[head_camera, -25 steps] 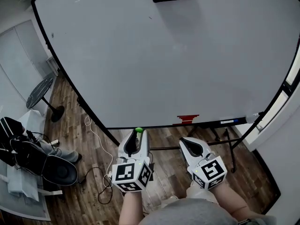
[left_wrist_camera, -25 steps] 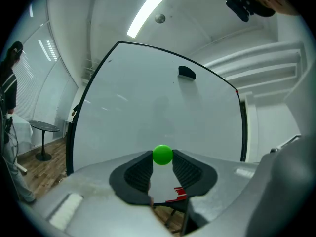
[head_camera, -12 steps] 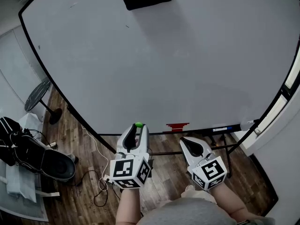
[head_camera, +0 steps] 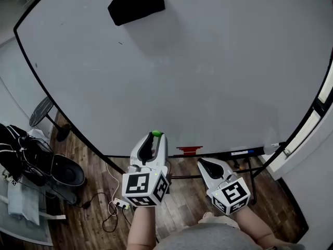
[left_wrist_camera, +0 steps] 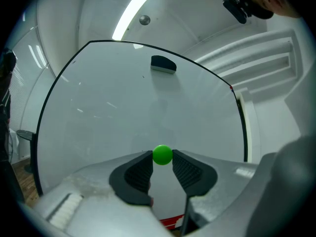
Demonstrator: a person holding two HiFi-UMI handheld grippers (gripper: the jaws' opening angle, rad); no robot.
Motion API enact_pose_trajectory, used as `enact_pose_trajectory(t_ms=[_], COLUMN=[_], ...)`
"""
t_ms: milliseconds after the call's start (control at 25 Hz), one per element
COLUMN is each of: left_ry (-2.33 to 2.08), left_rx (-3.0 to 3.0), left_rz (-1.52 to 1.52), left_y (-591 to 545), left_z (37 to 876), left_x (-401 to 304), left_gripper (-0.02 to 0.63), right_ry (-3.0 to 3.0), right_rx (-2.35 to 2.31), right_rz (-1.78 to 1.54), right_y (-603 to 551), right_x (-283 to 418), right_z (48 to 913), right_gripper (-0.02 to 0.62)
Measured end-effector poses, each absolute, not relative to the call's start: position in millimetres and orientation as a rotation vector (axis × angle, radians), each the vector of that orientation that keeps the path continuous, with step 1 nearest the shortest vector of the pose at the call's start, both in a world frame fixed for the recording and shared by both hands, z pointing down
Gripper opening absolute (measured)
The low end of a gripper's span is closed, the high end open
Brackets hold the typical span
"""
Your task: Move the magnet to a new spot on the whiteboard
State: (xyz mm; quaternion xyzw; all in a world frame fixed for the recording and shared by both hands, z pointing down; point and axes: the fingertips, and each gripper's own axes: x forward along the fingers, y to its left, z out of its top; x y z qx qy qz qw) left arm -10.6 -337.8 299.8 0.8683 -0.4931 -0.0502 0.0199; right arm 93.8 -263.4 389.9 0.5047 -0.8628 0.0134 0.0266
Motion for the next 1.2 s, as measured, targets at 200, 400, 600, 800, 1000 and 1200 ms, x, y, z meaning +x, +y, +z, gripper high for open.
enact_pose_trajectory(t_ms=[200, 400, 600, 800, 1000, 1200], left_ry=[-1.526, -1.536, -1.555, -1.587, -1.635, -1.682], left_rx=[2.713, 2.746, 2.774, 2.775, 2.766, 2.745], left_rz=[-0.184, -0.199, -0.210, -0.223, -0.220, -0.206], left_y=[-349.5, -360.5, -373.2, -385.7, -392.8, -401.8], left_z=[284.7, 269.4, 255.2, 247.4, 244.1, 243.8], left_x=[17.9, 43.8, 71.0, 91.0, 103.6, 106.3], left_gripper=[0.137, 0.137, 0.137, 0.137, 0.137, 0.137], right_ry=[-2.682, -2.696, -2.712, -2.729, -2.744, -2.767], right_rx=[1.552, 1.535, 1.516, 1.489, 1.467, 1.430], right_rz=[0.047, 0.054, 0.057, 0.054, 0.054, 0.051], right_y=[-269.5, -275.7, -281.8, -289.8, -292.7, -296.7], right_x=[113.5, 130.0, 146.7, 162.0, 173.1, 174.3], right_z=[387.8, 390.1, 390.6, 390.3, 393.4, 394.8], right_gripper=[0.000, 0.000, 0.000, 0.000, 0.000, 0.000])
